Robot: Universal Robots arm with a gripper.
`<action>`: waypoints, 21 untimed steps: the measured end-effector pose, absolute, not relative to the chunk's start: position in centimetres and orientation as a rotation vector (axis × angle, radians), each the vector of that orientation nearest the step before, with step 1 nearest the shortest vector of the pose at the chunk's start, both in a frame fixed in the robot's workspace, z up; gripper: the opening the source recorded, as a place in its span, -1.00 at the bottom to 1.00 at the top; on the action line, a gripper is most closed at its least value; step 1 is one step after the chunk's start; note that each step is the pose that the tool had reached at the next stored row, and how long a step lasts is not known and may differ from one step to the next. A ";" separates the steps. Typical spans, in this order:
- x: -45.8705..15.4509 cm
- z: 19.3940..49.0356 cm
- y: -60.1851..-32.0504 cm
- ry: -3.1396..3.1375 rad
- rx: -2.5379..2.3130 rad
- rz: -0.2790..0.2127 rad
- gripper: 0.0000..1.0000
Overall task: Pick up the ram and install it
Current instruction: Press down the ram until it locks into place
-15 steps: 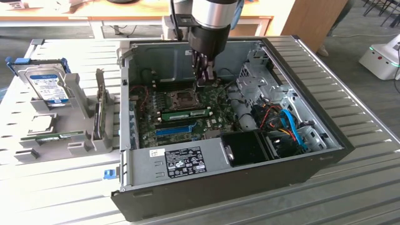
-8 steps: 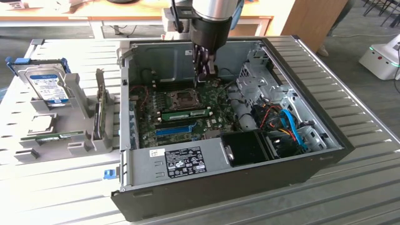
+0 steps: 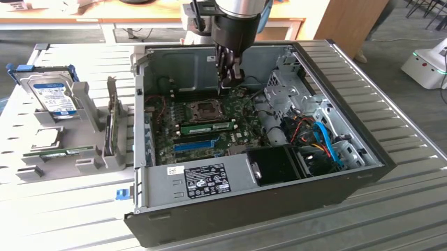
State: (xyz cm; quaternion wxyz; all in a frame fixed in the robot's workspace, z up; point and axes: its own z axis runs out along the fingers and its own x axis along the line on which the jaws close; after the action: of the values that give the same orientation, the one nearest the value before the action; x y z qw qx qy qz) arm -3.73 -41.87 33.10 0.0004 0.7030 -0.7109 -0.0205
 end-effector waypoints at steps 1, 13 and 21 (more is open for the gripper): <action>-3.7 33.1 -41.9 -2.233 2.208 -0.064 -0.62; -3.7 33.1 -41.9 -2.233 2.208 -0.064 -0.79; -3.6 33.1 -41.9 -2.232 2.208 -0.064 -0.80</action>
State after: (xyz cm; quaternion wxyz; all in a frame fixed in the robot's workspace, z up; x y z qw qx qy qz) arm -3.62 -41.88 33.10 0.0005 0.7031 -0.7108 -0.0205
